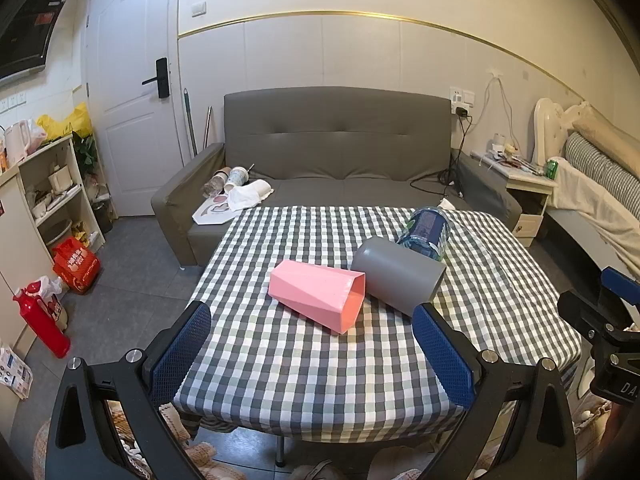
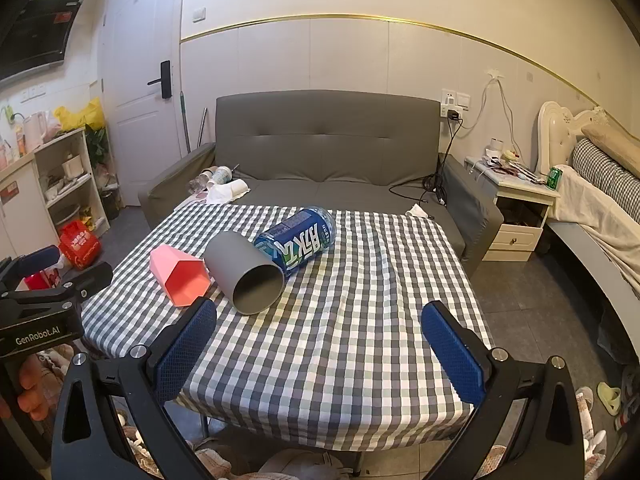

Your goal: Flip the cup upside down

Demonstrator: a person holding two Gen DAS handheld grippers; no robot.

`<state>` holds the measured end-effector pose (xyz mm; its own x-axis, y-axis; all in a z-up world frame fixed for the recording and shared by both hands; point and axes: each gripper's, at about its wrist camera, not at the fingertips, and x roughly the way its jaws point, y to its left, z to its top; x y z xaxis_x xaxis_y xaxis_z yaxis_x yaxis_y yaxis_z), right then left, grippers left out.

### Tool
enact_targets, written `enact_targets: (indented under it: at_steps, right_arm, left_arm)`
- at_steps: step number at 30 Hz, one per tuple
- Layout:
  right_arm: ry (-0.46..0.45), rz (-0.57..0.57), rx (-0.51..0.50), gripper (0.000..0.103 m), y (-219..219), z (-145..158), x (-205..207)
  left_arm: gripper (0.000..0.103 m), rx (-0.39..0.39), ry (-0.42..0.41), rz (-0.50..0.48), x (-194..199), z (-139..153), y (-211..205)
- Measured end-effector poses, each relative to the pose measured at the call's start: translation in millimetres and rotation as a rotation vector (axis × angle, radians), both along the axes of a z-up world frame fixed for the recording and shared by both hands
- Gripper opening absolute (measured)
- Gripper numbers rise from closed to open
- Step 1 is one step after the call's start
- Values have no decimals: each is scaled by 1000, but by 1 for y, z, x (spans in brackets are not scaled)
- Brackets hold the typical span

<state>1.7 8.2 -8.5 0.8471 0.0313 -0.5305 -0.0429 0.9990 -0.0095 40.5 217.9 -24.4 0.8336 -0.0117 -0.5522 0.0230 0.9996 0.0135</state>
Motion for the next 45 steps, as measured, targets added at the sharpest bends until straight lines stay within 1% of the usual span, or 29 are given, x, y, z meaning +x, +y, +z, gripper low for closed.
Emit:
enact_targets:
  at_steps: [30, 41, 45]
  right_arm:
    - [4, 10, 1, 103, 1, 0, -1]
    - [31, 31, 1, 103, 1, -4, 7]
    - [55, 68, -17, 103, 5, -7, 19]
  left_arm:
    - [103, -1, 3, -4, 0, 1, -1]
    - [103, -9, 29, -5, 8, 1, -1]
    - [103, -13, 42, 22, 16, -1, 5]
